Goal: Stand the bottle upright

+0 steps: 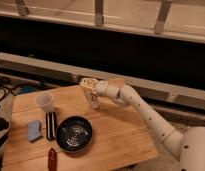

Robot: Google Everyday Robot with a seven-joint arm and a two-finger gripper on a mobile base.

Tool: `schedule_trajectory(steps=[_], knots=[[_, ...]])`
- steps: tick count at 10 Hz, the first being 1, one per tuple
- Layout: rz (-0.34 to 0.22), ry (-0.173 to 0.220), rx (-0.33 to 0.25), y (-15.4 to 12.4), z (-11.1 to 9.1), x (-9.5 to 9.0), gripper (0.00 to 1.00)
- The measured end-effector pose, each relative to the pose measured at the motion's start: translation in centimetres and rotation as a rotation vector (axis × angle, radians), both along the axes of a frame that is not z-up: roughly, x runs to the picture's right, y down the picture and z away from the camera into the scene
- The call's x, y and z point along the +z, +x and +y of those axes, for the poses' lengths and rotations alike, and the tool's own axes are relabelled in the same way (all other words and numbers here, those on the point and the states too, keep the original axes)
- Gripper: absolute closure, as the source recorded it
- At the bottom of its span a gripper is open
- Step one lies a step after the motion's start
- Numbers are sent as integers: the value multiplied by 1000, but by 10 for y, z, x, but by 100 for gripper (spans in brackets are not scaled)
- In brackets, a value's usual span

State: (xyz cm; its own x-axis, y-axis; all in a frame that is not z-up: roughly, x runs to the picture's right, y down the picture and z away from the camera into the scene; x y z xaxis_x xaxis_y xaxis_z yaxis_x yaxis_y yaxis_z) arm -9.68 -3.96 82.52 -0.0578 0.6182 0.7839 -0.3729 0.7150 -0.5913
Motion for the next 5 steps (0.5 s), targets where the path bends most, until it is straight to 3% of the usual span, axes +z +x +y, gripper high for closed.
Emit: schedule_trajectory(steps=[5], knots=[[-101, 28, -46, -47, -15, 5, 100]])
